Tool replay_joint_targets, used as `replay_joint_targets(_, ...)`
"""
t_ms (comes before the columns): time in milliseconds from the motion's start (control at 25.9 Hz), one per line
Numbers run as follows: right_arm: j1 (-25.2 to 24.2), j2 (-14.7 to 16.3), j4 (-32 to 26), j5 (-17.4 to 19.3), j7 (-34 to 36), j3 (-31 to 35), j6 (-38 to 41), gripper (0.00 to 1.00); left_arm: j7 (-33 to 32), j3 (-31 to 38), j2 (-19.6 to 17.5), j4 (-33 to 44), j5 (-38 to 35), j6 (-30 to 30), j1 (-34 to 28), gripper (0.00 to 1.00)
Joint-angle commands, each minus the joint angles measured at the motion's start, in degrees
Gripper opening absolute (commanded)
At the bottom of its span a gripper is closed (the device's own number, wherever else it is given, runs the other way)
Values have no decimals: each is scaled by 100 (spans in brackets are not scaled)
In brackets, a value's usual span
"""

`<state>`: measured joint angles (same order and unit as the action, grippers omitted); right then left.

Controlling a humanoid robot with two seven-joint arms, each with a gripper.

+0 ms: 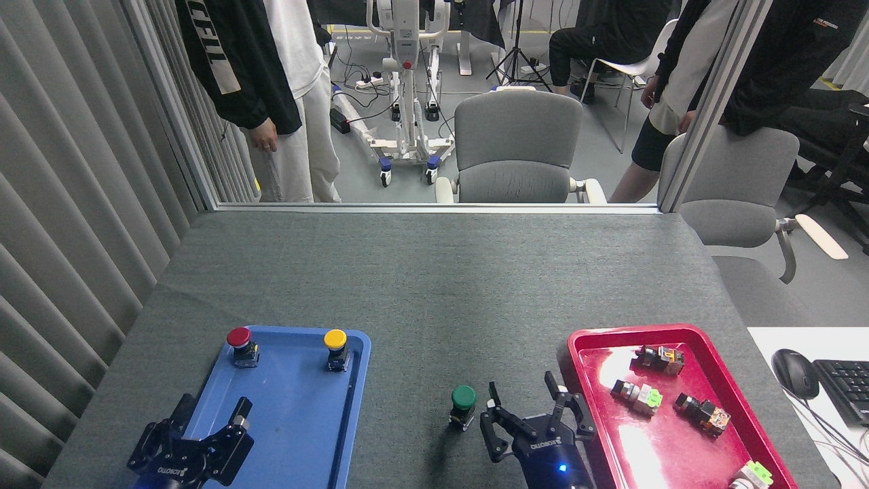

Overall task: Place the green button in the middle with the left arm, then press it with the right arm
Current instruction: 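Move the right gripper over the green button and press down on it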

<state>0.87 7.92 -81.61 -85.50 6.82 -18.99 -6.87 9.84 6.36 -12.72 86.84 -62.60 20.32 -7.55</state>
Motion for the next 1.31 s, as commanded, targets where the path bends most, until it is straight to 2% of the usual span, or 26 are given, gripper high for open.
replay_joint_targets(0,335,-115,330,-2,-23,-386,-68,69,1,102,-11,-185,214,34,-44,99)
replay_joint_targets(77,476,-124,540,-107,-84,-579,-51,43,1,111,-11,-185,214,25,-36,99)
replay_joint_targets(155,573,-132,725,-195,-216,-747,-42,27,-8,137,-2,-211,196,-54,17,99)
replay_joint_targets(271,617,-194,769,-222,-260,-782,2,14,-8,137,-20,-238,143,-212,35,99)
replay_joint_targets(386,678,-282,875,-222,-260,-782,81,6,-8,137,-29,-317,126,-283,61,99)
replay_joint_targets(928,775,-379,1217,-195,-462,-799,142,8,-8,137,-81,-475,108,-292,202,99)
replay_joint_targets(1082,775,-449,1534,-195,-462,-799,142,8,-26,137,-81,-466,108,-292,254,99)
replay_joint_targets(1275,784,-466,1507,-186,-454,-791,134,8,-26,129,-55,-449,117,-283,325,99)
